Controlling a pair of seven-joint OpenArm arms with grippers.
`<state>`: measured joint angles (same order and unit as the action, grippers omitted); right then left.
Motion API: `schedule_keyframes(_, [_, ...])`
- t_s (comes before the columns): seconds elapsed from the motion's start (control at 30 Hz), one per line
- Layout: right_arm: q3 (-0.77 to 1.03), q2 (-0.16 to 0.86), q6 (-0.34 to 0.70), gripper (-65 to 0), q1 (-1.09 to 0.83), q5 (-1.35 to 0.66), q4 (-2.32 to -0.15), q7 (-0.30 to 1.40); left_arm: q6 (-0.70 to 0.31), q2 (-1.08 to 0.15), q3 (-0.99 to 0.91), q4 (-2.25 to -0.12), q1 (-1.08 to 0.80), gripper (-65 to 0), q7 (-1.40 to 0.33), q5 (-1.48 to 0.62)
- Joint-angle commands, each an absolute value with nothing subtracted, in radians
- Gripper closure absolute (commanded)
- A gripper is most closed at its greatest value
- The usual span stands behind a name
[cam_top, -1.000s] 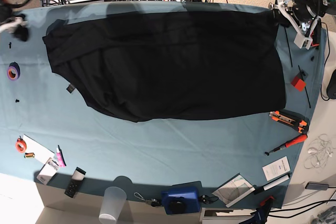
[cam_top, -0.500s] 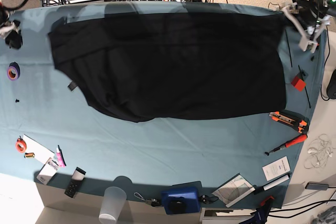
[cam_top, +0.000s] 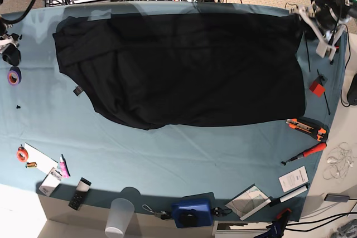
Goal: Layout the t-shirt on the table in an organized manner, then fold the t-shirt properly
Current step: 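Release the shirt and raise both grippers, then reach the right gripper to the shirt's bunched corner and grasp it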
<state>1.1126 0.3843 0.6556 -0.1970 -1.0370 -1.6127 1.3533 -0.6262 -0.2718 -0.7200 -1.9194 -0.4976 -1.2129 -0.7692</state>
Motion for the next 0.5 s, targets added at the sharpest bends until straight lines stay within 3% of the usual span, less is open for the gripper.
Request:
schedule_keyframes(0.0, [1.118,0.413,0.662,-16.8,-0.194,-1.054,-1.630,1.327,-0.629,-0.285,-0.725,-1.935,-0.502,-44.3,-1.184,-0.783])
schedule_keyframes(0.2, [1.086,0.414,0.662,-16.8,-0.173,-1.055,-1.630,1.319,-0.622,-0.286,-0.725,-1.935,-0.481,-44.2,-1.063,-0.789])
schedule_keyframes(0.37, [0.925,0.445,0.698,-16.8,-0.098,-1.051,-1.630,1.280,-0.622,-0.286,-0.725,-1.936,-0.405,-44.2,-1.061,-0.789])
schedule_keyframes(0.47, [0.810,0.464,0.698,-16.8,-0.013,-0.931,-1.629,1.171,-0.622,-0.286,-0.725,-1.936,-0.353,-44.2,-1.061,-0.788])
